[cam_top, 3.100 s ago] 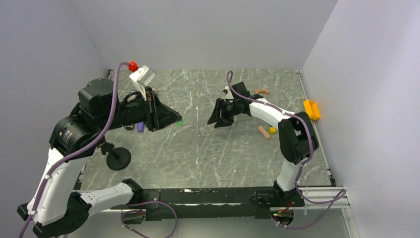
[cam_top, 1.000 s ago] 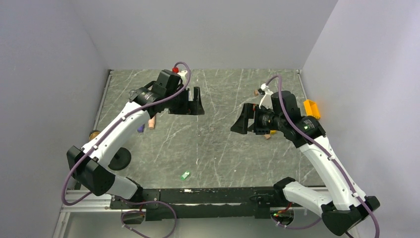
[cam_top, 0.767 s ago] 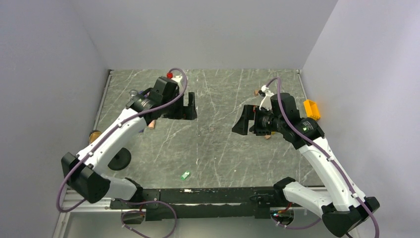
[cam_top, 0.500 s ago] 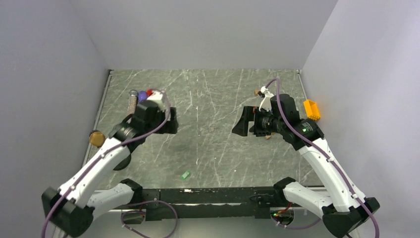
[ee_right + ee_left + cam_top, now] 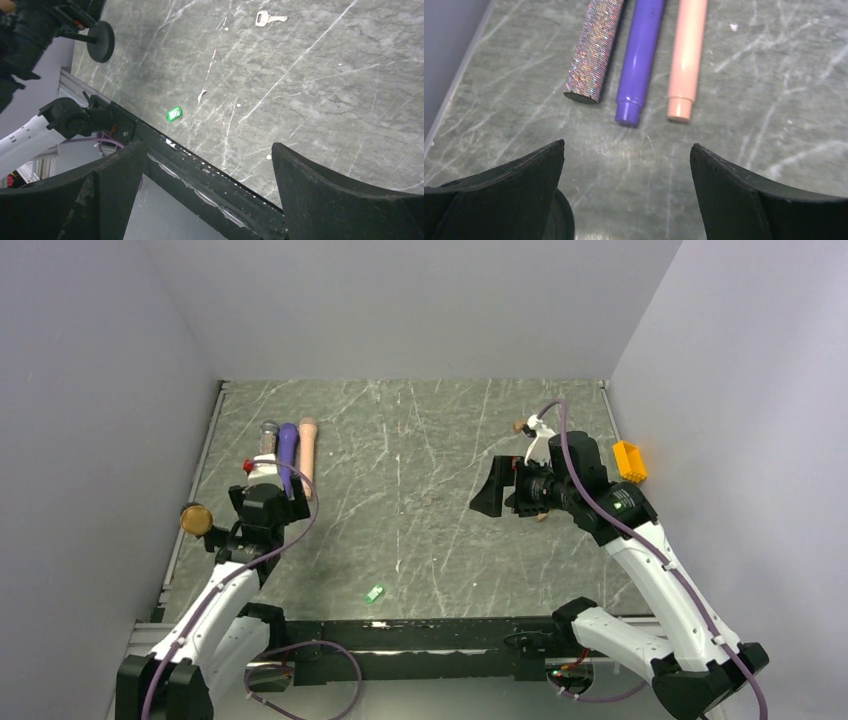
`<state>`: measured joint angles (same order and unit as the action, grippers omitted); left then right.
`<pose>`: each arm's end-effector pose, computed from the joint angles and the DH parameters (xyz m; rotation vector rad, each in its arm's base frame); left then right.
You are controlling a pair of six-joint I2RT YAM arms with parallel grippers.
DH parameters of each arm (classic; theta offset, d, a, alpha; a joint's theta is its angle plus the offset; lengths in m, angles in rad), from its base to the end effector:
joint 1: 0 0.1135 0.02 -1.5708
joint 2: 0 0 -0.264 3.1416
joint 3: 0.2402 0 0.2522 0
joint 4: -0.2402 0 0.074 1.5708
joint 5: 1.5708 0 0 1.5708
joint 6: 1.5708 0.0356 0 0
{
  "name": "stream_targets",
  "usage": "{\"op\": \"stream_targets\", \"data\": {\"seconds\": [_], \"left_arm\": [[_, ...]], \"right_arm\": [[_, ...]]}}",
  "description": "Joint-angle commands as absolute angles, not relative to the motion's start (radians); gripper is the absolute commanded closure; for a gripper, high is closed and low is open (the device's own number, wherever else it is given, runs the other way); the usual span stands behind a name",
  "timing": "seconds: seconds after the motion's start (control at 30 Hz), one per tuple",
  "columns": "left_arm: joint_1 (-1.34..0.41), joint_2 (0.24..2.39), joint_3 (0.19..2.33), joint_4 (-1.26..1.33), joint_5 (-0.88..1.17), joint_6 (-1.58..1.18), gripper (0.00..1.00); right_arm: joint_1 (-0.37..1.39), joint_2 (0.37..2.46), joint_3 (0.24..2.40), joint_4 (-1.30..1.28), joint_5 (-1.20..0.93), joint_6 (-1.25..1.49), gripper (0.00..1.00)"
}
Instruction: Remove the keys from the keyring
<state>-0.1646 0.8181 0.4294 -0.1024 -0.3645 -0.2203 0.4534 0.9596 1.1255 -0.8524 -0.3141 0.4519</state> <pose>0.1831 -0.0176 0.2183 -0.2789 2.0104 0.1337 0.1602 0.0903 0.3610 -0.1778 2.3483 0.8206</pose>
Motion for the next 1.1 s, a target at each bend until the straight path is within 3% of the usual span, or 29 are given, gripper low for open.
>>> {"op": "stream_targets", "data": {"seconds": [0.0, 0.2, 0.47, 0.67, 1.07], "left_arm": [[-0.139, 0.849, 0.319, 0.291, -0.46, -0.102, 0.0], [-0.096, 1.026, 0.252, 0.614, -0.436, 0.044, 0.01], [-0.037, 1.216, 0.284, 0.834, -0.266, 0.053, 0.01], [-0.007, 1.346, 0.193, 1.124, -0.174, 0.066, 0.01], [-0.003, 1.348, 0.219, 1.071, -0.168, 0.064, 0.01]], "right_arm": [[0.456, 0.909, 1.123, -0.872, -0.301, 0.436, 0.0], [0.456, 0.843, 1.093, -0.878, -0.309, 0.477, 0.0], [0.456, 0.77, 1.061, -0.866, -0.268, 0.53, 0.0], [0.455, 0.733, 1.05, -0.858, -0.273, 0.552, 0.0], [0.455, 0.735, 1.024, -0.844, -0.239, 0.615, 0.0]]}}
